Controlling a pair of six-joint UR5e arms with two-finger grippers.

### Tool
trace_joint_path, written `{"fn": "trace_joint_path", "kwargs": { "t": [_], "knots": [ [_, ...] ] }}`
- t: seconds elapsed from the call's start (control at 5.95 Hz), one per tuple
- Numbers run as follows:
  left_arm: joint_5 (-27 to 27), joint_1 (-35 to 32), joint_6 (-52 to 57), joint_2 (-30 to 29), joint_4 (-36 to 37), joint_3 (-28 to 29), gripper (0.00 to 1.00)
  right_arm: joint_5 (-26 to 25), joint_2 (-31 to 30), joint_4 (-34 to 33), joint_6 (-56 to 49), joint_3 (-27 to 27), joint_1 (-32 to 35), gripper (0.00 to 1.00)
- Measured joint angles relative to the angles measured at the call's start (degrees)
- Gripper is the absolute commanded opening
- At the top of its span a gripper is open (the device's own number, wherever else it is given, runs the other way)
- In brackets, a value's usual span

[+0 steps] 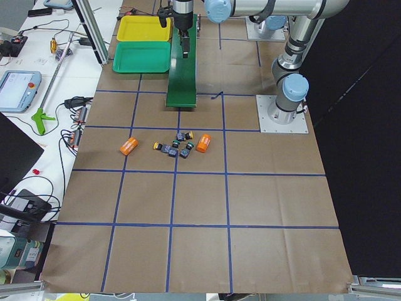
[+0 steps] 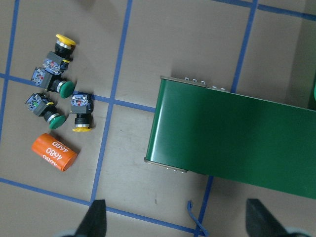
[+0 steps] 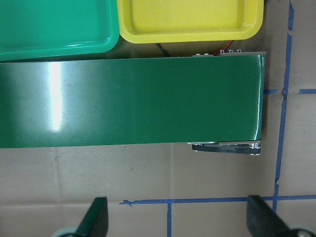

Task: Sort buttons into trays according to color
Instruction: 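Move the left gripper down to the orange cylinder by the button pile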

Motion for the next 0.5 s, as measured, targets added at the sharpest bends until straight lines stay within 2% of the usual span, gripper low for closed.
{"fn": "trace_joint_path", "kwargs": {
  "t": [0.5],
  "knots": [
    [-0.1,10.6,-1.6,-5.2,0.8,-0.1,0.99,0.0,0.0,0.0,0.1,0.2,0.0,1.00]
  ]
}}
